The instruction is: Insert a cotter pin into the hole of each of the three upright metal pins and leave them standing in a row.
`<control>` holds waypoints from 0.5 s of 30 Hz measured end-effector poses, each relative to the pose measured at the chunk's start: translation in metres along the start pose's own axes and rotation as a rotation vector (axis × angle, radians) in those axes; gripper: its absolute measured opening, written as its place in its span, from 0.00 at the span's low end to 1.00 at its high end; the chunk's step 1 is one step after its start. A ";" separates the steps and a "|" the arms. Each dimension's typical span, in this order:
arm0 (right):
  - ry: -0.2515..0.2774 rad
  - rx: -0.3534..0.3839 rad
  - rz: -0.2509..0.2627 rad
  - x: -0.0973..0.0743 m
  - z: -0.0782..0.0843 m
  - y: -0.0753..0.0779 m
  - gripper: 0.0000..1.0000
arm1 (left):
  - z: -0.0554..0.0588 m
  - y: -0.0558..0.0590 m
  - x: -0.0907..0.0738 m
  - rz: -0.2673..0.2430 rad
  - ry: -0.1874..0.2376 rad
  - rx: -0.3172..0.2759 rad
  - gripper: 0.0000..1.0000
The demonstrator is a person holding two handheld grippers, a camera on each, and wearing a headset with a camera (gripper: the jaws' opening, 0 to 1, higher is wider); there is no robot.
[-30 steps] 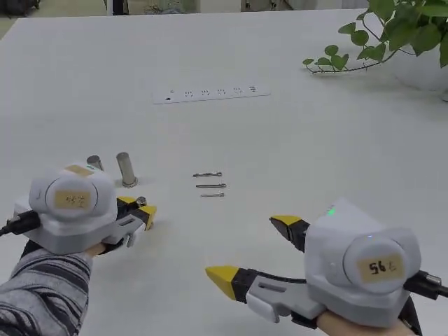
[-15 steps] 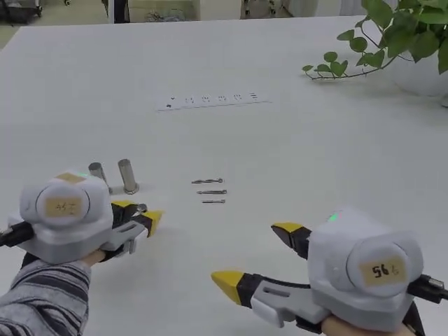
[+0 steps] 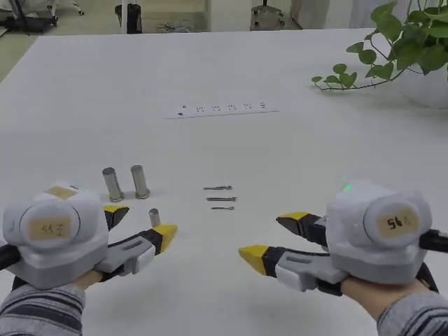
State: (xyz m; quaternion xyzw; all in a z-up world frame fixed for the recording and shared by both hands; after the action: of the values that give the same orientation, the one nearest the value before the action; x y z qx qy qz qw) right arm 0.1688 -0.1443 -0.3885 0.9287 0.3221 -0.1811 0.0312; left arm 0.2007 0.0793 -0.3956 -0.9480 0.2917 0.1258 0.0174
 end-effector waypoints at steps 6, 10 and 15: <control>-0.043 -0.054 -0.035 0.015 -0.011 0.016 0.31 | 0.000 0.001 -0.011 0.001 0.004 0.008 0.61; -0.092 -0.095 -0.085 0.031 -0.017 0.024 0.30 | 0.001 0.001 -0.016 0.006 0.002 0.000 0.66; -0.191 -0.160 -0.147 0.048 -0.018 0.030 0.24 | 0.005 0.001 -0.018 0.001 -0.009 -0.004 0.74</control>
State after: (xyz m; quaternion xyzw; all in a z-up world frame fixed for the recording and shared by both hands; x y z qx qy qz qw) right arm 0.2276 -0.1362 -0.3909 0.8757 0.3983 -0.2442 0.1223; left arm 0.1843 0.0889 -0.3959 -0.9473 0.2920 0.1305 0.0165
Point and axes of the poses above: the centre of the closed fingertips' face, and the gripper's own axes: x roughly forward along the fingers, y roughly to its right, z roughly out of its underside, the point moved 7 cm from there along -x, roughly backward along the fingers, and after that the axes turned 14 degrees about y, right-handed, at the moved point
